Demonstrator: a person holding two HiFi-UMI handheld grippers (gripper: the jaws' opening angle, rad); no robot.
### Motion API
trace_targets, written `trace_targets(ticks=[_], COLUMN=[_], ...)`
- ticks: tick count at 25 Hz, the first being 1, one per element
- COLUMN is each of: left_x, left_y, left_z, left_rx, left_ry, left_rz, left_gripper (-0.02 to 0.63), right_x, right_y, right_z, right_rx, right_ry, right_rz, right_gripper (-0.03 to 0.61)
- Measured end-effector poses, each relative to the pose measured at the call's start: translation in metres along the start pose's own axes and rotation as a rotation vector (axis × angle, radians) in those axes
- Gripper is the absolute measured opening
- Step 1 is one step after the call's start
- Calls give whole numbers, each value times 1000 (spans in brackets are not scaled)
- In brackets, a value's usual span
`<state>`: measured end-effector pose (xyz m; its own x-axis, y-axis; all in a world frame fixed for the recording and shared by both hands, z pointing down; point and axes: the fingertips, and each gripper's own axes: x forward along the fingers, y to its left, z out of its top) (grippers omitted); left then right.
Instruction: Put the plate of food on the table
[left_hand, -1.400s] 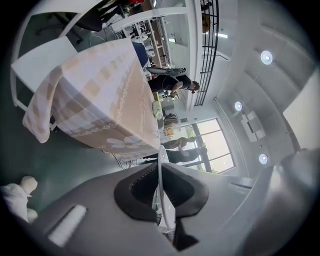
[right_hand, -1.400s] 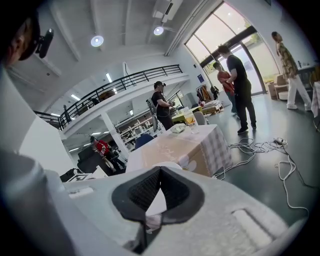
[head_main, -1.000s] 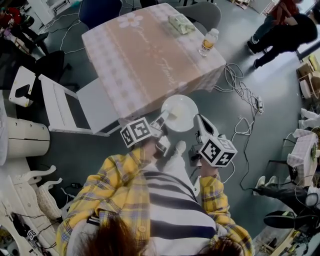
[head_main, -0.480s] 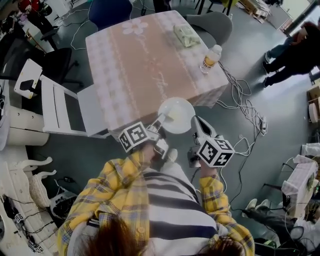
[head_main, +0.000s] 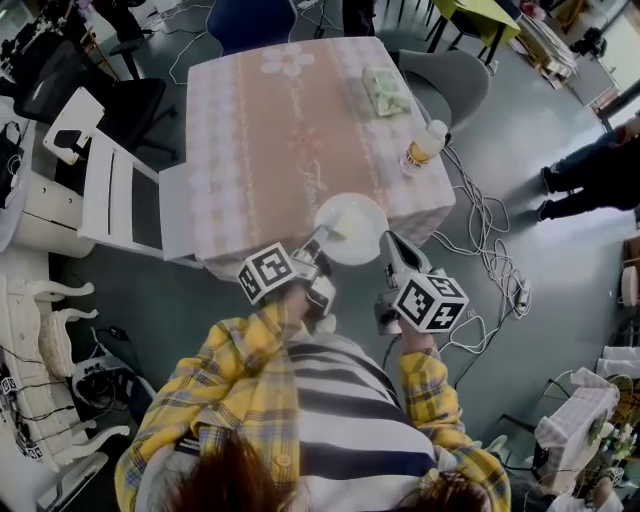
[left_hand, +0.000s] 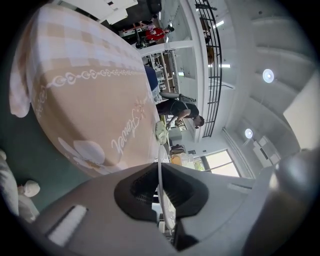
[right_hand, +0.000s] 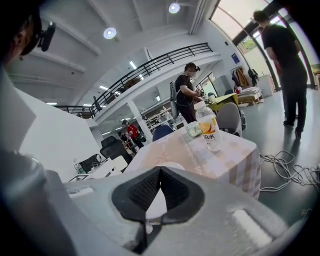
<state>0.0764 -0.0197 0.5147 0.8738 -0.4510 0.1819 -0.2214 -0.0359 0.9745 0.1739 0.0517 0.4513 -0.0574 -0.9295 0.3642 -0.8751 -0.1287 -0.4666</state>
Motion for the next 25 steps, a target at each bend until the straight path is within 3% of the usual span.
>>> trace_targets(ticks=[12, 25], left_x=[35, 95], left_y=[-3, 2], left_z=[36, 104], left_rx=[-36, -67], left_ry=[-129, -172], left_rz=[-3, 12], left_gripper=[9, 9], right_x=[46, 123], right_y=[-9, -23], right_z=[24, 62], right_rx=[-37, -47], right_ry=[52, 83], right_rz=[95, 95], right_gripper=[-5, -5])
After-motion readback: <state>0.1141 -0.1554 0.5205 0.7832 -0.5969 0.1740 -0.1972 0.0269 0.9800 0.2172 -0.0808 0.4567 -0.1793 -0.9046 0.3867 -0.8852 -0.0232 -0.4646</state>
